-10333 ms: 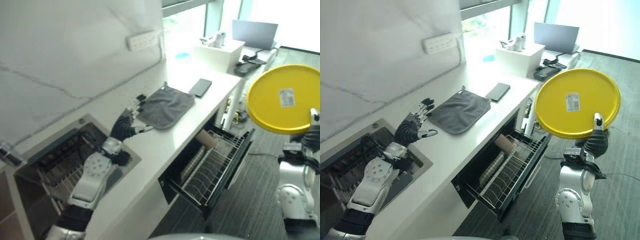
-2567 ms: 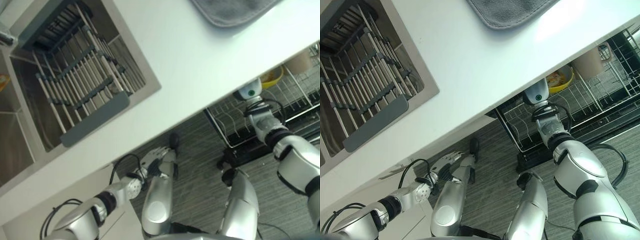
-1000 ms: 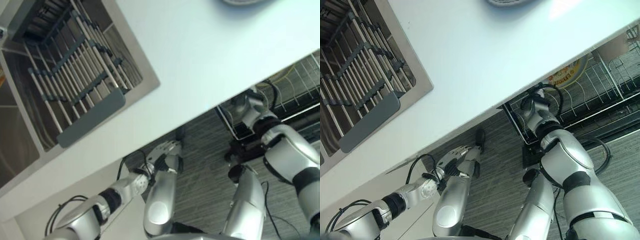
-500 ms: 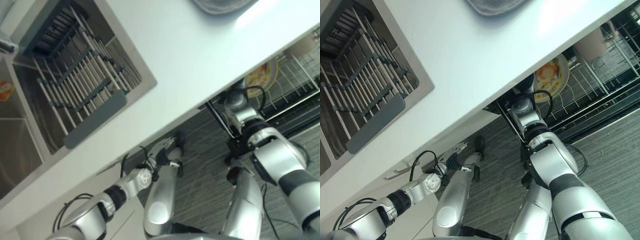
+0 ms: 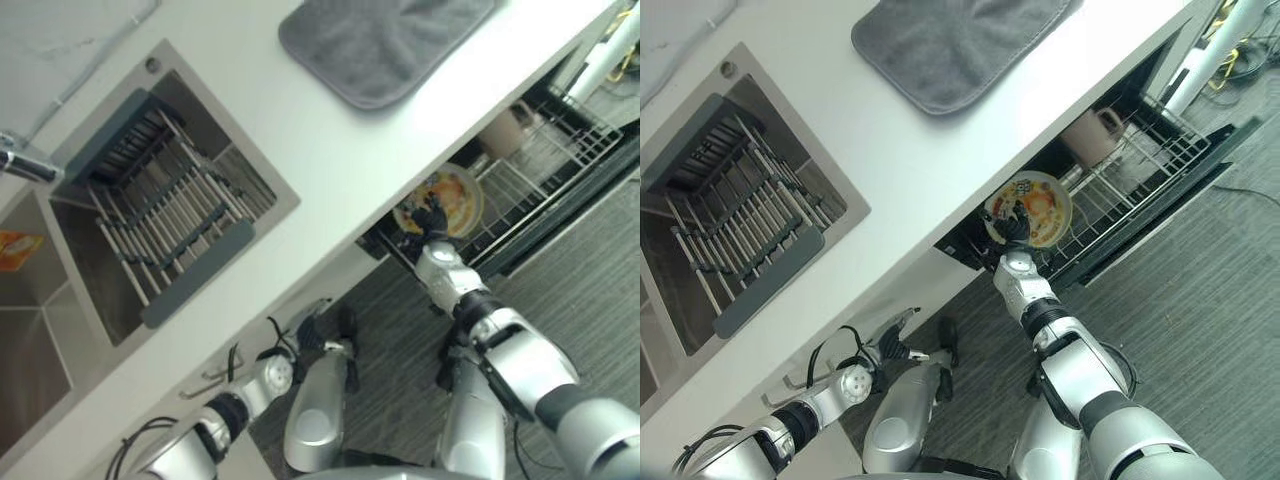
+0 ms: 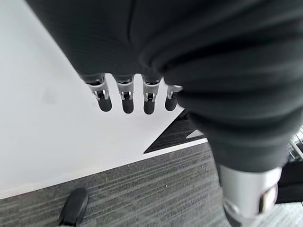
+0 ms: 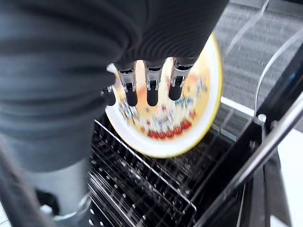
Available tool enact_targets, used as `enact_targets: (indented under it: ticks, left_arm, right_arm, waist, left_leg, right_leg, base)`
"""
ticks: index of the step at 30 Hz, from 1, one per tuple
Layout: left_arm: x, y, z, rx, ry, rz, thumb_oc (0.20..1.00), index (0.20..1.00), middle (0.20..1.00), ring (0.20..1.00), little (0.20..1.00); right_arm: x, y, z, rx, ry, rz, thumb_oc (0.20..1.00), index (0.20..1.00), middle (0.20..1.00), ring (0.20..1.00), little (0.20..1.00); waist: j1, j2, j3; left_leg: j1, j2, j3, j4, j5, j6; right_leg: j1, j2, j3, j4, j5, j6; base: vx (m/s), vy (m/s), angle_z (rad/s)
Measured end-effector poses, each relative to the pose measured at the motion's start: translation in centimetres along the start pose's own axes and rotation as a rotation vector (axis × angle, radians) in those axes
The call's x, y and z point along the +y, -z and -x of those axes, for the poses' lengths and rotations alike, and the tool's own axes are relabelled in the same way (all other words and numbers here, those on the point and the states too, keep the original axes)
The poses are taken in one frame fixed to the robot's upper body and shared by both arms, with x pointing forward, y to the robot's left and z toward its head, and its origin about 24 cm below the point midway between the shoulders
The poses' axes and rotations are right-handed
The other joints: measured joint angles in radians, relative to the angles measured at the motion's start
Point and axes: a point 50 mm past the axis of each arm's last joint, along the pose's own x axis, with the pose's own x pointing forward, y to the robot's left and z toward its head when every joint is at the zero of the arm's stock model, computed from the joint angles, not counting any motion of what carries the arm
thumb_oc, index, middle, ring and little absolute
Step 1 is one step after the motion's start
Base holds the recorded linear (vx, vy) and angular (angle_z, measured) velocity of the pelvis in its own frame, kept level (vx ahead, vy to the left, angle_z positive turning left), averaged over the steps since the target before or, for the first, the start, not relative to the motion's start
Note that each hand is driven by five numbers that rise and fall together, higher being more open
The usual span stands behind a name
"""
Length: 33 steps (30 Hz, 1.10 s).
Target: Place the dishes in the dishwasher.
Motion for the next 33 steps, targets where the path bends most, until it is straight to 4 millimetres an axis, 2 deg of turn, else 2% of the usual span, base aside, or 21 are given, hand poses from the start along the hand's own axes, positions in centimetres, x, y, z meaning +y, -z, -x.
enact_targets:
  ticks: [2, 3, 4, 5, 7, 8, 11, 15, 17, 20, 23, 24, 26, 28, 33]
  left_arm:
    - [-1.6, 1.5, 1.2, 0.06, 0.042, 0.012, 1.0, 1.0, 1.0, 1.0, 1.0]
    - [-1.9, 1.9, 1.5, 0.074, 0.051, 0.018, 1.0, 1.0, 1.0, 1.0, 1.0]
    - [-3.0, 2.7, 2.3, 0.112, 0.082, 0.033, 1.0, 1.0, 1.0, 1.0, 1.0]
    - [-3.7, 3.2, 3.0, 0.138, 0.099, 0.047, 1.0, 1.0, 1.0, 1.0, 1.0]
    - [-4.6, 4.3, 3.9, 0.198, 0.129, 0.073, 1.0, 1.0, 1.0, 1.0, 1.0]
    - [-4.7, 4.4, 4.0, 0.208, 0.128, 0.083, 1.0, 1.0, 1.0, 1.0, 1.0]
    - [-5.6, 5.3, 4.9, 0.279, 0.143, 0.124, 1.0, 1.0, 1.0, 1.0, 1.0]
    - [-6.8, 7.0, 6.5, 0.402, 0.179, 0.156, 1.0, 1.0, 1.0, 1.0, 1.0]
    - [-7.2, 7.9, 7.3, 0.454, 0.19, 0.172, 1.0, 1.0, 1.0, 1.0, 1.0]
    - [-7.6, 8.8, 8.4, 0.519, 0.194, 0.208, 1.0, 1.0, 1.0, 1.0, 1.0]
    - [-8.0, 9.3, 9.2, 0.562, 0.192, 0.253, 1.0, 1.0, 1.0, 1.0, 1.0]
    - [-8.3, 10.0, 10.1, 0.608, 0.201, 0.26, 1.0, 1.0, 1.0, 1.0, 1.0]
    - [-8.6, 10.6, 10.9, 0.644, 0.202, 0.27, 1.0, 1.0, 1.0, 1.0, 1.0]
    - [-8.9, 11.2, 11.8, 0.687, 0.22, 0.274, 1.0, 1.0, 1.0, 1.0, 1.0]
    - [-9.2, 11.3, 12.1, 0.705, 0.242, 0.306, 1.0, 1.0, 1.0, 1.0, 1.0]
  right_arm:
    - [-0.6, 1.5, 0.3, 0.042, 0.013, 0.009, 1.0, 1.0, 1.0, 1.0, 1.0]
    - [-0.7, 1.9, 0.4, 0.05, 0.015, 0.015, 1.0, 1.0, 1.0, 1.0, 1.0]
    - [-1.2, 3.5, 0.9, 0.081, 0.007, 0.037, 1.0, 1.0, 1.0, 1.0, 1.0]
    - [-1.1, 4.6, 1.3, 0.106, -0.018, 0.062, 1.0, 1.0, 1.0, 1.0, 1.0]
    - [-0.4, 6.2, 2.4, 0.14, -0.085, 0.1, 1.0, 1.0, 1.0, 1.0, 1.0]
    - [-0.4, 6.5, 2.6, 0.146, -0.094, 0.106, 1.0, 1.0, 1.0, 1.0, 1.0]
    - [-0.6, 9.5, 4.5, 0.206, -0.171, 0.125, 1.0, 1.0, 1.0, 1.0, 1.0]
    - [-3.4, 12.0, 6.3, 0.253, -0.207, 0.147, 1.0, 1.0, 1.0, 1.0, 1.0]
    - [-4.8, 11.8, 6.7, 0.222, -0.227, 0.176, 1.0, 1.0, 1.0, 1.0, 1.0]
    - [-6.4, 10.5, 7.1, 0.147, -0.246, 0.201, 1.0, 1.0, 1.0, 1.0, 1.0]
    - [-9.6, 8.3, 8.1, 0.042, -0.206, 0.216, 1.0, 1.0, 1.0, 1.0, 1.0]
    - [-11.7, 7.8, 8.1, 0.018, -0.142, 0.244, 1.0, 1.0, 1.0, 1.0, 1.0]
    - [-13.8, 7.6, 8.3, 0.017, -0.064, 0.244, 1.0, 1.0, 1.0, 1.0, 1.0]
    - [-16.3, 7.4, 8.7, 0.012, 0.05, 0.22, 1.0, 1.0, 1.0, 1.0, 1.0]
    - [-19.8, 7.6, 9.5, -0.008, 0.239, 0.21, 1.0, 1.0, 1.0, 1.0, 1.0]
  waist:
    - [-0.016, -0.031, -0.054]
    - [-0.017, -0.035, -0.061]
    - [-0.021, -0.047, -0.111]
    - [-0.021, -0.058, -0.153]
    - [-0.028, -0.08, -0.212]
    - [-0.028, -0.081, -0.216]
    - [-0.032, -0.093, -0.28]
    - [-0.062, -0.116, -0.361]
    - [-0.072, -0.126, -0.376]
    - [-0.1, -0.135, -0.39]
    - [-0.116, -0.138, -0.402]
    - [-0.135, -0.142, -0.41]
    - [-0.14, -0.147, -0.418]
    - [-0.174, -0.153, -0.422]
    - [-0.187, -0.152, -0.423]
  left_leg:
    - [0.044, 0.003, 0.001, -0.028, 0.0, 0.002]
    - [0.065, 0.006, 0.002, -0.038, -0.001, 0.002]
    - [0.089, 0.011, 0.007, -0.054, -0.001, 0.001]
    - [0.093, 0.013, 0.012, -0.053, -0.006, -0.003]
    - [0.118, 0.019, 0.021, -0.053, -0.018, -0.004]
    - [0.13, 0.019, 0.021, -0.053, -0.019, -0.004]
    - [0.164, 0.027, 0.03, -0.054, -0.042, -0.008]
    - [0.212, 0.032, 0.046, -0.074, -0.05, -0.009]
    - [0.233, 0.033, 0.058, -0.087, -0.05, -0.009]
    - [0.242, 0.035, 0.073, -0.091, -0.05, -0.009]
    - [0.245, 0.036, 0.082, -0.097, -0.05, -0.009]
    - [0.254, 0.038, 0.091, -0.105, -0.05, -0.009]
    - [0.26, 0.041, 0.107, -0.108, -0.052, -0.01]
    - [0.258, 0.046, 0.112, -0.11, -0.052, -0.01]
    - [0.26, 0.051, 0.134, -0.11, -0.053, -0.011]
  right_leg:
    - [0.051, 0.012, -0.006, -0.045, 0.012, 0.001]
    - [0.077, 0.018, -0.009, -0.065, 0.016, 0.001]
    - [0.116, 0.026, -0.024, -0.101, 0.02, -0.001]
    - [0.124, 0.03, -0.025, -0.114, 0.026, 0.007]
    - [0.154, 0.04, -0.025, -0.133, 0.036, 0.002]
    - [0.168, 0.043, -0.025, -0.139, 0.038, 0.007]
    - [0.204, 0.052, -0.021, -0.149, 0.02, 0.014]
    - [0.237, 0.057, -0.012, -0.154, 0.008, 0.03]
    - [0.245, 0.066, 0.001, -0.157, 0.008, 0.03]
    - [0.245, 0.07, 0.012, -0.161, 0.009, 0.029]
    - [0.243, 0.072, 0.021, -0.171, 0.014, 0.03]
    - [0.244, 0.081, 0.03, -0.175, 0.016, 0.029]
    - [0.243, 0.085, 0.042, -0.181, 0.016, 0.027]
    - [0.244, 0.091, 0.046, -0.196, 0.021, 0.021]
    - [0.237, 0.103, 0.064, -0.21, 0.027, 0.015]
  base:
    - [0.11, -0.04, -0.04]
    - [0.14, -0.061, 0.02]
    - [0.0, -0.038, 0.03]
    - [0.12, -0.053, -0.04]
    - [0.14, -0.043, -0.06]
    - [0.18, -0.028, -0.01]
    - [0.12, -0.015, -0.07]
    - [0.12, -0.055, -0.1]
    - [0.03, -0.06, -0.2]
    - [0.03, -0.059, -0.14]
    - [0.03, -0.066, -0.09]
    - [0.03, -0.063, -0.23]
    - [0.03, -0.06, -0.21]
    - [0.03, -0.068, -0.1]
    - [0.04, -0.062, -0.12]
